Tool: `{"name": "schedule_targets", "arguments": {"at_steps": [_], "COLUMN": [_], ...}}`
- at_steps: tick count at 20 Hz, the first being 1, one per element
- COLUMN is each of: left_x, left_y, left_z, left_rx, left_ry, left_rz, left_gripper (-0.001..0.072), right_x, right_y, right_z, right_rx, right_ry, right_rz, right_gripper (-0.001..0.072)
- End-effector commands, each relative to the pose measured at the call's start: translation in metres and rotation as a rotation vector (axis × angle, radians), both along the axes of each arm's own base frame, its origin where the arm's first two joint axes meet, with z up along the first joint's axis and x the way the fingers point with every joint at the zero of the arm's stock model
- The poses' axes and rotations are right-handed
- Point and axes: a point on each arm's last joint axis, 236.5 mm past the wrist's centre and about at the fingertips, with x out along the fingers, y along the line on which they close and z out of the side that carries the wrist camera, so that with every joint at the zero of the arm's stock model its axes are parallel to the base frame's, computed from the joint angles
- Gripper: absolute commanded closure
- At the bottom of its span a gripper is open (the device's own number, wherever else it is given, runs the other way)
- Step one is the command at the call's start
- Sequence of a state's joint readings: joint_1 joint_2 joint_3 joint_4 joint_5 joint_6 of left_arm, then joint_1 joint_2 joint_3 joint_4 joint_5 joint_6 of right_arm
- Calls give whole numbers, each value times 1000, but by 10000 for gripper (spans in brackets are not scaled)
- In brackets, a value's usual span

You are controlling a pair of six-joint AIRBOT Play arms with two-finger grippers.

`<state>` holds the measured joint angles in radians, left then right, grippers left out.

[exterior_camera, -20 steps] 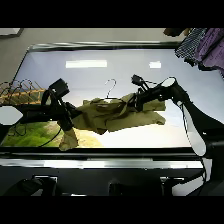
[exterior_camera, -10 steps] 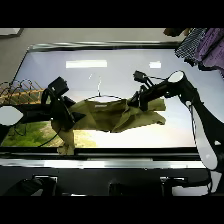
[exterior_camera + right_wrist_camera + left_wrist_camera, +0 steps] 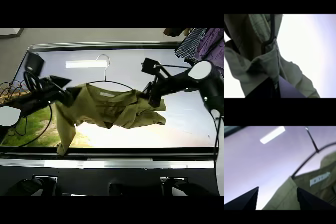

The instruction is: Fold the clothes and pants, and hang the long-sleeved shirts on hangers.

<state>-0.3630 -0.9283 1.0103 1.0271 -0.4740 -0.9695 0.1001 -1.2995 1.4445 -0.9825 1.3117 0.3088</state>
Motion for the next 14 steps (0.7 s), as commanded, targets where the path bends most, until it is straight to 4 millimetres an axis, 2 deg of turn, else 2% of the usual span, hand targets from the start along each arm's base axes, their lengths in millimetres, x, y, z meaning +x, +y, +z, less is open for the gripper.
{"name": "schedule_targets", "arguments": {"at_steps": [1, 3, 6, 8, 10, 13, 14], "left_x": [30, 33, 32, 31, 27, 15, 11], "left_y": [31, 35, 35, 34, 29, 16, 12], "left_z": [68, 77, 77, 75, 67, 43, 33], "left_rx": [-355, -451, -548, -581, -560, -500, -478], "left_ry": [-130, -119, -60, -29, 11, 120, 160], "left_rz": [223, 253, 268, 271, 255, 214, 201], "left_gripper": [150, 151, 155, 178, 180, 180, 180], "right_x": [-3, -5, -8, -15, -30, -67, -79], "right_y": [-29, -43, -70, -104, -135, -138, -145], "right_z": [34, 53, 81, 102, 121, 140, 144], "right_rx": [-76, -104, -140, -180, -202, -132, -131], "right_ry": [-98, -162, -243, -288, -315, -292, -287], "right_rz": [-128, -190, -323, -489, -647, -718, -757], "right_gripper": [696, 696, 696, 694, 692, 693, 693]}}
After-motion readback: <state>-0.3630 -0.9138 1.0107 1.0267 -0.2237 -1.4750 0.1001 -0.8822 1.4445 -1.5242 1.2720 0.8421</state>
